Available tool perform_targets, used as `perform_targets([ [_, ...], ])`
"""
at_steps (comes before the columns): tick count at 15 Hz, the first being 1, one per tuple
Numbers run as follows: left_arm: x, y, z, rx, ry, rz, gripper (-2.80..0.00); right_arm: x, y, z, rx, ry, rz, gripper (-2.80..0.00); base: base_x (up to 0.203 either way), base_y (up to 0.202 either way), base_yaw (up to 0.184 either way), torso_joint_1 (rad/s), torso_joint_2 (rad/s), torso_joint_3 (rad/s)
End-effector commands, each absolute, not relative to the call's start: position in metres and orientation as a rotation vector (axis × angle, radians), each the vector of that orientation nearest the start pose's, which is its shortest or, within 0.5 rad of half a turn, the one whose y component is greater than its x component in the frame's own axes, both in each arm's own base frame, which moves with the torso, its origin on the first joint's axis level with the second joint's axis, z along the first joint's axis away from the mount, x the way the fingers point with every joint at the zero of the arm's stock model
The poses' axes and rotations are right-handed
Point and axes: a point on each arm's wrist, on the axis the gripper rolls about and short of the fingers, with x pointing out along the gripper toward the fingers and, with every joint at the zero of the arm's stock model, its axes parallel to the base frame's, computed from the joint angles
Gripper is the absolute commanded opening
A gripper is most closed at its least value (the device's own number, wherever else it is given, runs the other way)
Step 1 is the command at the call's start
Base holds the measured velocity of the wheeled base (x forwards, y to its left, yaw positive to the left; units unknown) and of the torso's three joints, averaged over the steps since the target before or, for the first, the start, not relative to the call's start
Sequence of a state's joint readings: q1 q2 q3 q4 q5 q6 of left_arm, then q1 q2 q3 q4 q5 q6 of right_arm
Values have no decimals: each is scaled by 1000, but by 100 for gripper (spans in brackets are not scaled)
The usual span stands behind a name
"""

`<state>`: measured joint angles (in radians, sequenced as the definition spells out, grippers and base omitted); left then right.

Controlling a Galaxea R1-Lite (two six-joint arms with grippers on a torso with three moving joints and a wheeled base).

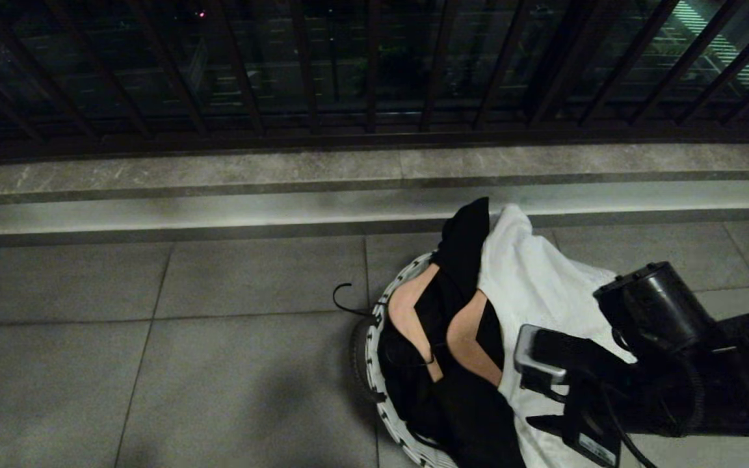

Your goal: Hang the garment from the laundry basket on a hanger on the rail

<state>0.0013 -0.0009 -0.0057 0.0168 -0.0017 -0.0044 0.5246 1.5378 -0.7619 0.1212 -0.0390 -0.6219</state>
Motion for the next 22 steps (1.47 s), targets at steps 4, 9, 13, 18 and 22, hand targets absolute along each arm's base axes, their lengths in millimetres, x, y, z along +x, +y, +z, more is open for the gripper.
perform_targets([
  [4,-23,0,75,-5,12,-2,-280,236,140,120,-932,697,577,0,0,0,0,0,0,0],
  [9,-23,0,75,-5,12,-2,-280,253,150,107,-959,681,515,0,0,0,0,0,0,0],
  [13,-23,0,75,-5,12,-3,-280,254,155,97,-974,704,534,0,0,0,0,0,0,0],
  [18,-23,0,75,-3,12,-3,-280,259,159,93,-976,711,536,-280,0,0,0,0,0,0],
  [22,-23,0,75,-5,12,-2,-280,262,160,87,-980,725,539,-280,0,0,0,0,0,0],
])
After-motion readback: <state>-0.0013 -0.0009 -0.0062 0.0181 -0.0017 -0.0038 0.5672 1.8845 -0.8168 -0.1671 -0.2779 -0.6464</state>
